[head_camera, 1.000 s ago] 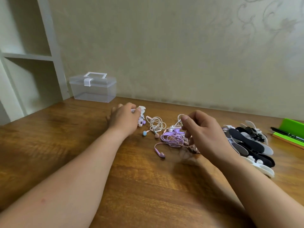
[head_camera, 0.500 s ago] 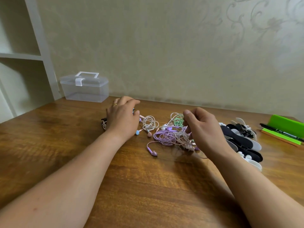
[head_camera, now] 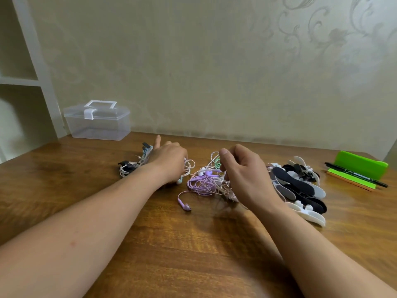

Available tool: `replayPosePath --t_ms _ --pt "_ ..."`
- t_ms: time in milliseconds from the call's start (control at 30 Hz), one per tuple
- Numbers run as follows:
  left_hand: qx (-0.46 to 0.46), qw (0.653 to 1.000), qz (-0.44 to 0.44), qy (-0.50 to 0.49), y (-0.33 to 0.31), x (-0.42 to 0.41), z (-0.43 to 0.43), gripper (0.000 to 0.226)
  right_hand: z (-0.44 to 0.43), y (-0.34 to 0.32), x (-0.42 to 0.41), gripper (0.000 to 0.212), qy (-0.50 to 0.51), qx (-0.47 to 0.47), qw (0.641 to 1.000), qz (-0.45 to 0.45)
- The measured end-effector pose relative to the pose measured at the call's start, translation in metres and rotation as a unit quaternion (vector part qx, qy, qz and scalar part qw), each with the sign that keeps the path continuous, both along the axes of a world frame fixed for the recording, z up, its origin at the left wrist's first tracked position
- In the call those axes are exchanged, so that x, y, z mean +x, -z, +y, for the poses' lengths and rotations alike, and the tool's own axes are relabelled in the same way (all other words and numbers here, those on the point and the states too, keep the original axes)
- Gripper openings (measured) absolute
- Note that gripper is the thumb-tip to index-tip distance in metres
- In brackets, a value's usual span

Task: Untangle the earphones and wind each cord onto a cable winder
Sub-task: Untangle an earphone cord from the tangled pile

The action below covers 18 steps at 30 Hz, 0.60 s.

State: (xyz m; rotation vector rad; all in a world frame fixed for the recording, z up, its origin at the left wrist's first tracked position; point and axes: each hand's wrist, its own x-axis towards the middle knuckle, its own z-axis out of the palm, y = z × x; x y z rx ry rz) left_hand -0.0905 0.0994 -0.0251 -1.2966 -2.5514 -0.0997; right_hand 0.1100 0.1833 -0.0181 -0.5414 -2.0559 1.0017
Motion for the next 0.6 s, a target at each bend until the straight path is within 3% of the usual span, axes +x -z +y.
replayPosePath --t_ms 67,133,200,267,367,433,600 --pt "0.145 0.985 -0.091 0.031 -0.003 0.004 -0.005 0.024 0.002 -0.001 0.001 0.036 0.003 -0.002 1.0 0.007" --pt "0.287 0.932 -0.216 0.052 -0.017 0.009 -0.01 0.024 0.003 -0.002 0.001 0.038 0.013 -0.008 1.0 0.023" --pt "0.411 0.842 -0.342 0.077 -0.034 0.019 -0.014 0.023 0.004 -0.003 0.002 0.038 0.02 -0.022 0.999 0.044" --pt "0.486 0.722 -0.479 0.112 -0.047 0.039 -0.019 0.022 0.005 -0.005 0.001 0.036 0.02 -0.053 0.996 0.066" --pt "0.504 0.559 -0.641 0.153 -0.051 0.073 -0.021 0.018 0.007 -0.006 0.001 0.025 0.012 -0.113 0.99 0.079" --pt "0.483 0.478 -0.711 0.184 -0.044 0.085 -0.021 0.017 0.009 -0.007 0.004 0.019 0.003 -0.119 0.99 0.074" --pt "0.433 0.404 -0.778 0.209 -0.037 0.09 -0.021 0.028 0.006 -0.013 0.01 0.037 -0.095 -0.119 0.987 0.05"
